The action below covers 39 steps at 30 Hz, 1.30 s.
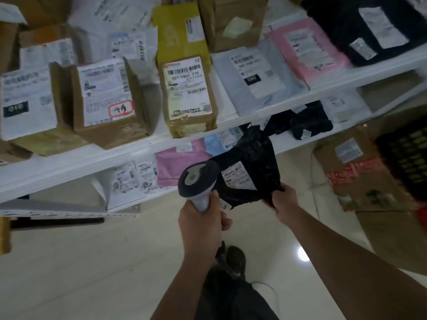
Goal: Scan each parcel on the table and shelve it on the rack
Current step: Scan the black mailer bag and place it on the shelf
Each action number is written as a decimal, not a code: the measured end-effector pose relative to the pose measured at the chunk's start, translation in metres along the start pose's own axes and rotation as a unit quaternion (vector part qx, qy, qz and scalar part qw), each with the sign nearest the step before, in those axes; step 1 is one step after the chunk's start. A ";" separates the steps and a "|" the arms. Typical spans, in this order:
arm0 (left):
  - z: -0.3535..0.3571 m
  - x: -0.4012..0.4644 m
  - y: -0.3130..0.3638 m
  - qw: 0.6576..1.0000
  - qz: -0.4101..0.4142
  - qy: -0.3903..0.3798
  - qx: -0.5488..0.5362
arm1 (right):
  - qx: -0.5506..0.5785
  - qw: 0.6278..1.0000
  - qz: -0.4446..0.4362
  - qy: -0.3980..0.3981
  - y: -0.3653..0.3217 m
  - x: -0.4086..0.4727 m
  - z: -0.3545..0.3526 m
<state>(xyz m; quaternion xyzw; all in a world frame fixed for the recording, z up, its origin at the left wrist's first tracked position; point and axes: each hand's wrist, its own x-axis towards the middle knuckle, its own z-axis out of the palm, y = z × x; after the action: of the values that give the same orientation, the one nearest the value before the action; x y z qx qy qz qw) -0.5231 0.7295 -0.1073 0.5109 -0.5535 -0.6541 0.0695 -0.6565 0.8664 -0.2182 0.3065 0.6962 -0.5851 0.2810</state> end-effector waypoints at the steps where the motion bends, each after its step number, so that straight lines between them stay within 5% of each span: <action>1: 0.006 0.006 -0.002 1.000 0.002 -0.007 0.002 | 0.004 1.000 0.000 0.006 0.001 0.009 -0.001; 15: 0.119 0.081 -0.068 0.999 0.013 -0.042 0.004 | 0.088 0.995 -0.018 0.050 0.015 0.161 -0.037; 22: 0.210 0.129 -0.110 0.998 0.049 -0.019 -0.027 | 0.075 0.996 -0.044 -0.006 0.012 0.278 -0.063; 28: 0.269 0.167 -0.148 0.998 0.055 -0.020 -0.035 | 0.137 0.986 -0.080 0.053 0.009 0.357 -0.063; 31: 0.285 0.178 -0.159 0.997 0.062 -0.016 -0.034 | -0.005 0.982 -0.161 0.098 0.002 0.369 -0.059; 34: 0.295 0.186 -0.164 0.997 0.063 -0.008 -0.036 | -0.283 0.904 -0.293 0.132 0.000 0.371 -0.058; 37: 0.305 0.196 -0.168 0.997 0.063 -0.005 -0.041 | -0.537 0.750 -0.376 0.085 0.000 0.389 -0.047; 39: 0.310 0.204 -0.171 0.997 0.064 0.000 -0.036 | -0.623 0.688 -0.371 0.034 -0.005 0.403 -0.036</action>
<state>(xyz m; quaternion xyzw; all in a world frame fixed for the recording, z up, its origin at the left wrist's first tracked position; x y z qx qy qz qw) -0.7686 0.8619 -0.4055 0.4713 -0.5612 -0.6679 0.1296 -0.9250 0.9411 -0.5120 -0.2027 0.9667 -0.0626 0.1434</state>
